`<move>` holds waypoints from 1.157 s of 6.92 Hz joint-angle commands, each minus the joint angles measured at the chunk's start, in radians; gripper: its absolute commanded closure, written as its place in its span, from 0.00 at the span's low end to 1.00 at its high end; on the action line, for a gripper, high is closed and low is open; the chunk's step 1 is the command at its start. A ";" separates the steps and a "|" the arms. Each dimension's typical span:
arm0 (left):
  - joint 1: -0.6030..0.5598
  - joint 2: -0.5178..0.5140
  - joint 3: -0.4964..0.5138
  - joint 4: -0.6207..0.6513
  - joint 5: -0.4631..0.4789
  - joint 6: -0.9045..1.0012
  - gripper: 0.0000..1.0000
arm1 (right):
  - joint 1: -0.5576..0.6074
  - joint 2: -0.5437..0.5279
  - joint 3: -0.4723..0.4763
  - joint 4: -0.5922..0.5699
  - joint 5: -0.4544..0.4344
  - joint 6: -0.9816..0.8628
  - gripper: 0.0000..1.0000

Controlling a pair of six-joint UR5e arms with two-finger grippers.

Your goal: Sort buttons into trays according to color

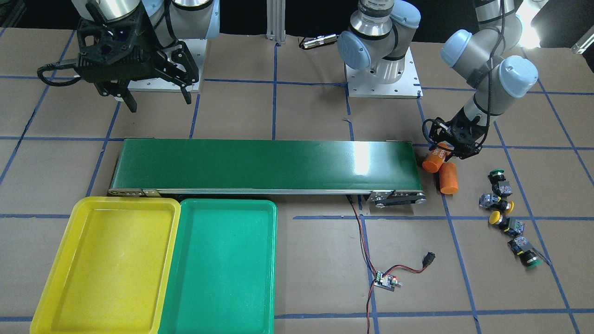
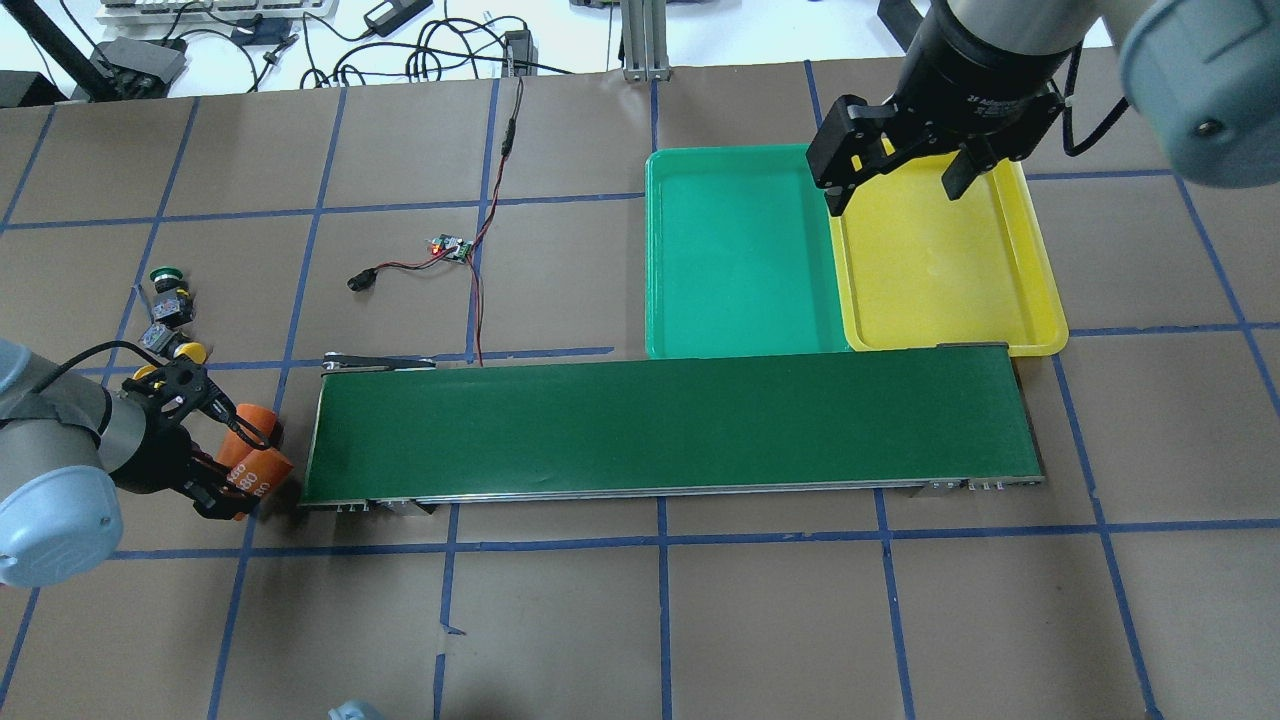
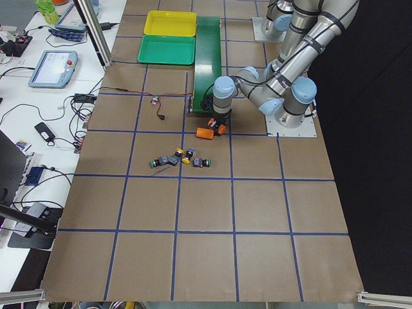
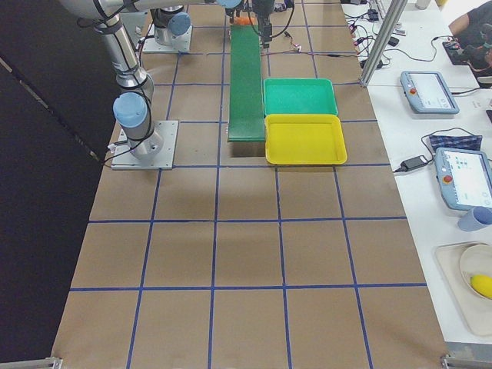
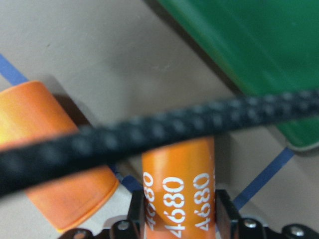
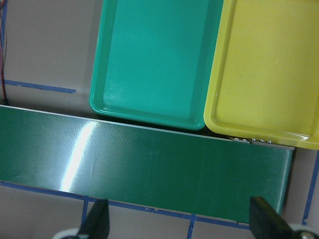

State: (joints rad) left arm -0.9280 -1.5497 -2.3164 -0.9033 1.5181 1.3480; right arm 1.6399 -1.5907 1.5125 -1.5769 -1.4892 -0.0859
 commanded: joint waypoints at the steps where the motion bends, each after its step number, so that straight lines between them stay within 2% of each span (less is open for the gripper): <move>1: -0.047 0.028 0.177 -0.238 -0.007 0.043 1.00 | 0.000 0.000 0.000 0.000 0.000 0.000 0.00; 2: -0.148 0.034 0.205 -0.253 -0.007 0.128 1.00 | 0.000 0.000 0.000 0.000 0.000 0.000 0.00; 4: -0.363 0.023 0.198 -0.241 -0.009 0.154 1.00 | 0.000 0.000 0.000 0.000 0.000 0.000 0.00; 6: -0.402 0.008 0.175 -0.226 -0.001 0.230 1.00 | 0.000 0.000 0.000 0.000 0.000 0.000 0.00; 7: -0.405 0.004 0.170 -0.217 -0.010 0.229 0.14 | 0.000 0.000 0.000 0.000 0.000 0.000 0.00; 8: -0.400 -0.001 0.170 -0.214 -0.006 0.238 0.00 | 0.000 0.000 0.000 0.000 0.000 0.000 0.00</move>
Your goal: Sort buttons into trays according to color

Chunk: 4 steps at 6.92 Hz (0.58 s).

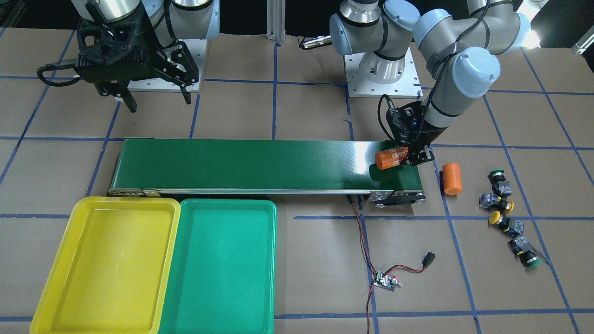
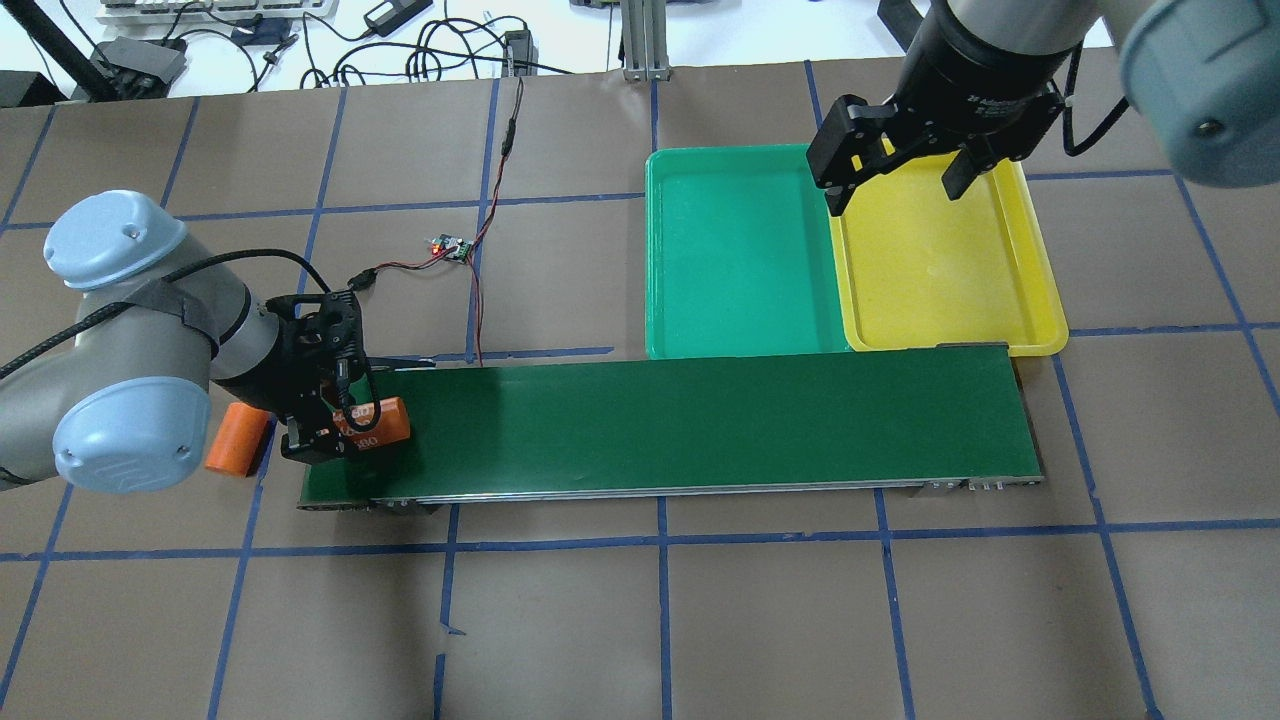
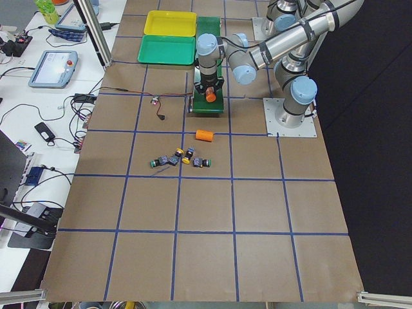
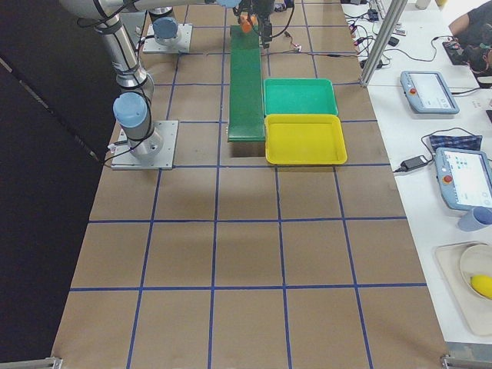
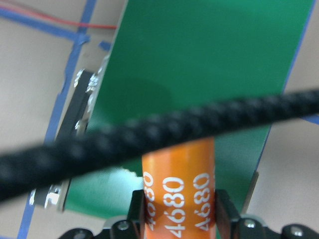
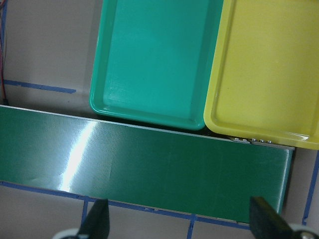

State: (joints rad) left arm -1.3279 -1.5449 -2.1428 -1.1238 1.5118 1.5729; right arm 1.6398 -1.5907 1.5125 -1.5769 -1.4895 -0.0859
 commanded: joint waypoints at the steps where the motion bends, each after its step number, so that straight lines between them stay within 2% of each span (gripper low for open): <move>1: 0.010 0.005 0.020 0.012 0.001 -0.010 0.00 | 0.000 0.000 0.000 0.000 0.000 0.000 0.00; 3: 0.175 -0.006 0.070 0.004 -0.001 -0.065 0.00 | 0.000 0.000 0.000 0.000 0.000 0.000 0.00; 4: 0.279 -0.023 0.072 0.006 -0.001 -0.168 0.00 | 0.000 0.000 0.002 0.000 0.000 0.000 0.00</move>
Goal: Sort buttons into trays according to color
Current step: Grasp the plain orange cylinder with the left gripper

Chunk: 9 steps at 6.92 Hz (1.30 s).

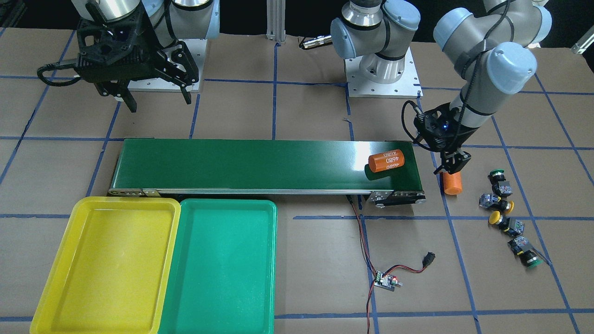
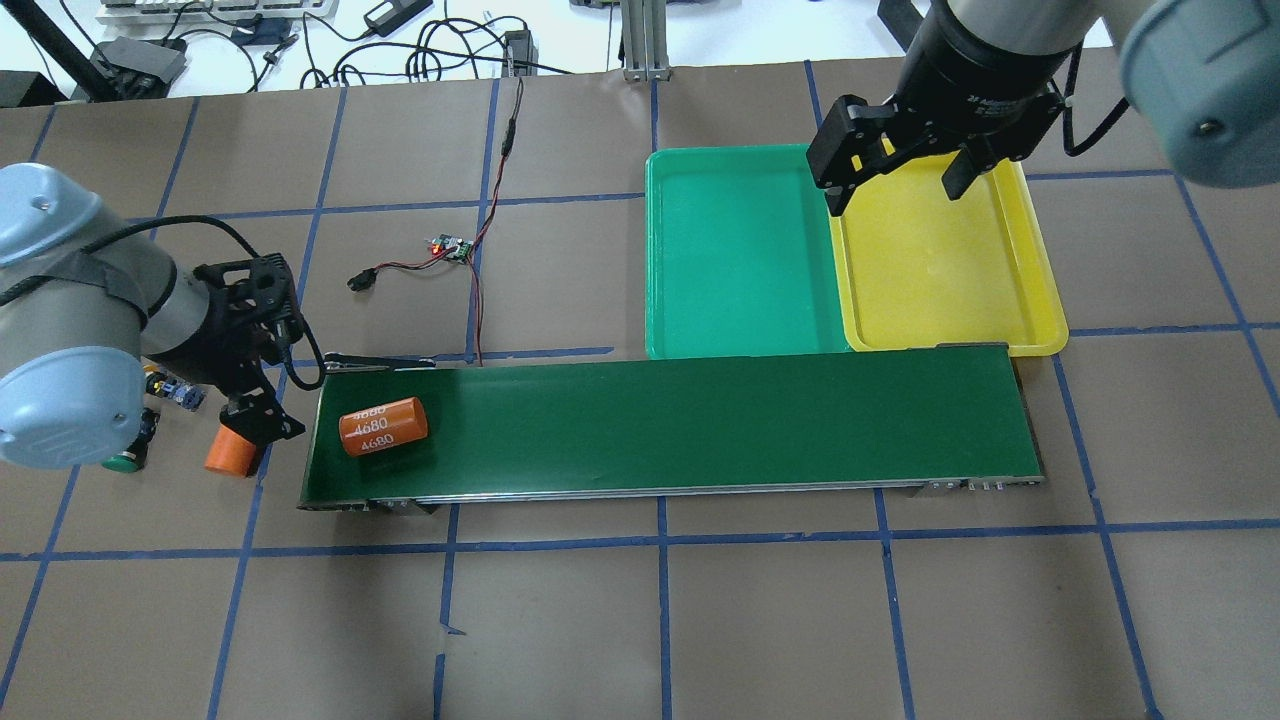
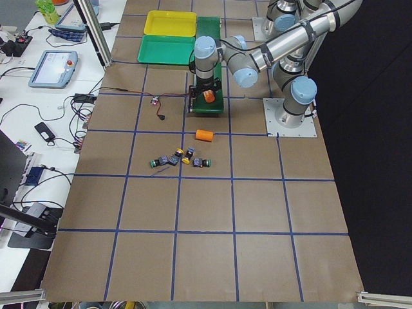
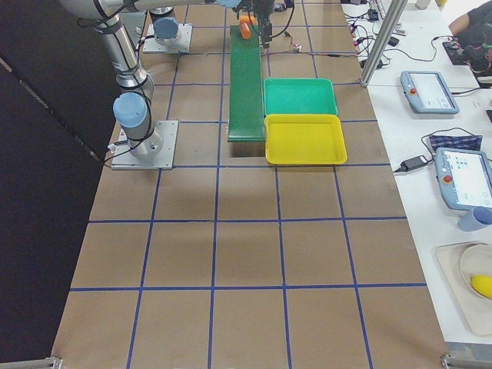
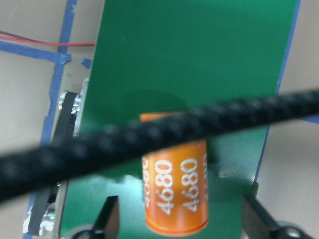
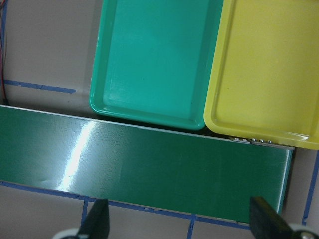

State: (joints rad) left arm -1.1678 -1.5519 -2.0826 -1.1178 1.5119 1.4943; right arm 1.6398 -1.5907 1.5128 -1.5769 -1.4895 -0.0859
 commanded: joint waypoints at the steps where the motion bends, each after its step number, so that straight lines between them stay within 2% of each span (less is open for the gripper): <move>1: 0.158 -0.061 0.010 0.004 0.011 -0.224 0.00 | 0.002 0.000 0.001 0.000 0.000 0.000 0.00; 2: 0.162 -0.113 0.010 0.016 0.022 -0.425 0.00 | 0.002 0.000 0.001 0.000 0.000 0.000 0.00; 3: 0.162 -0.160 0.004 0.091 0.033 -0.521 0.00 | 0.002 0.000 0.001 -0.002 0.000 0.000 0.00; 4: 0.162 -0.196 -0.004 0.166 0.037 -0.540 0.00 | 0.002 -0.002 0.001 -0.002 0.002 0.000 0.00; 7: 0.162 -0.275 -0.011 0.226 0.069 -0.533 0.00 | 0.002 -0.002 0.001 0.000 0.000 0.000 0.00; 8: 0.162 -0.283 -0.016 0.243 0.077 -0.537 0.16 | 0.002 -0.002 0.001 0.000 0.000 0.000 0.00; 9: 0.163 -0.283 -0.017 0.253 0.080 -0.537 0.56 | 0.002 0.000 0.001 0.000 0.000 0.000 0.00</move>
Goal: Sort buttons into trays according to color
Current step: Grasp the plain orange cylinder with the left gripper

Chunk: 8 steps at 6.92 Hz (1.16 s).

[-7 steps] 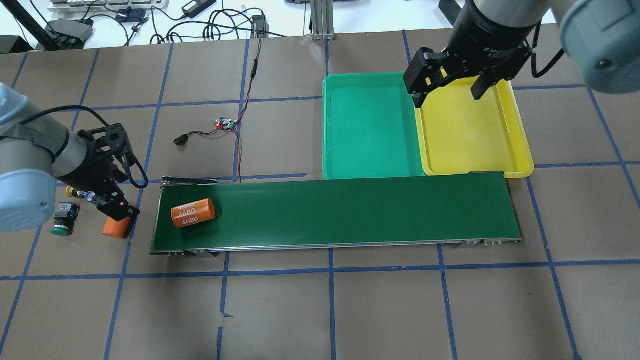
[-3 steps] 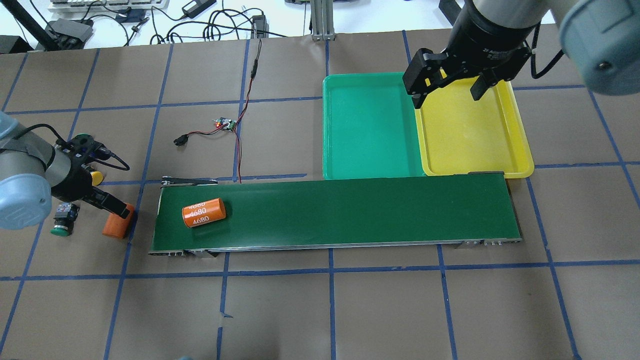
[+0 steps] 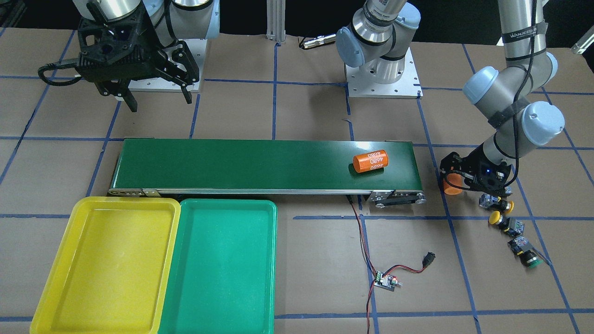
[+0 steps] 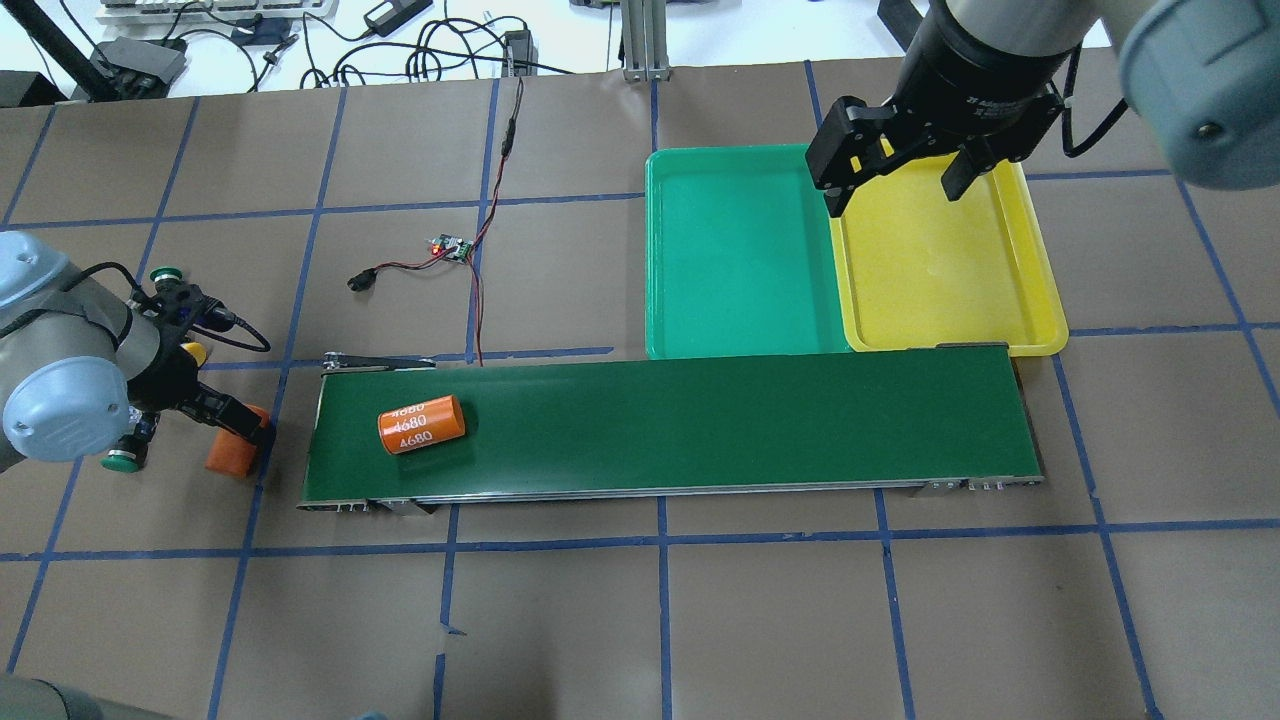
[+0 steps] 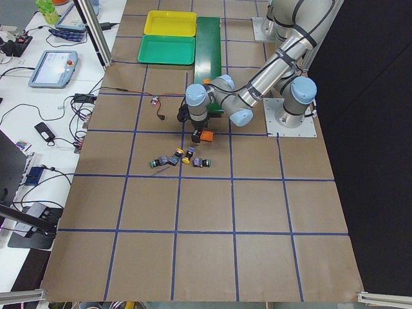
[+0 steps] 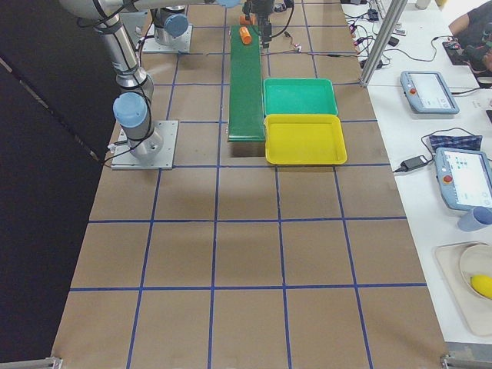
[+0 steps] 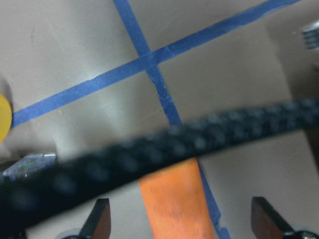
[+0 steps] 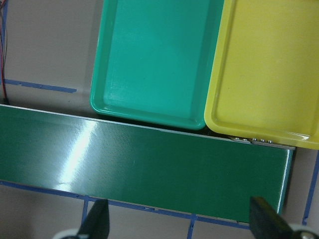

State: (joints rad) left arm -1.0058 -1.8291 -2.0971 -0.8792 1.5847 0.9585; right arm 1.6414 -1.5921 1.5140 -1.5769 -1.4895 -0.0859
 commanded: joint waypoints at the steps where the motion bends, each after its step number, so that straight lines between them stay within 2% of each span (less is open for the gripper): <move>1: 0.001 -0.002 -0.003 0.014 0.008 -0.015 0.92 | -0.002 0.001 0.000 0.000 0.000 0.000 0.00; 2: -0.004 0.022 -0.001 0.005 0.008 -0.029 1.00 | -0.002 0.001 0.000 0.000 0.000 0.000 0.00; 4: -0.026 0.127 0.052 -0.036 0.003 -0.017 1.00 | -0.002 0.001 0.002 0.000 0.000 0.000 0.00; 5: -0.077 0.186 0.064 -0.160 -0.002 0.017 1.00 | -0.002 0.001 0.002 0.000 0.002 0.000 0.00; 7: -0.320 0.275 0.046 -0.194 0.006 0.106 1.00 | -0.002 0.001 0.002 0.000 0.000 0.000 0.00; 8: -0.395 0.295 0.007 -0.205 0.006 0.190 1.00 | -0.002 0.001 0.002 0.000 0.000 0.000 0.00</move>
State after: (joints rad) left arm -1.2928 -1.5686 -2.0579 -1.0654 1.5897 1.0712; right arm 1.6398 -1.5907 1.5156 -1.5769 -1.4893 -0.0859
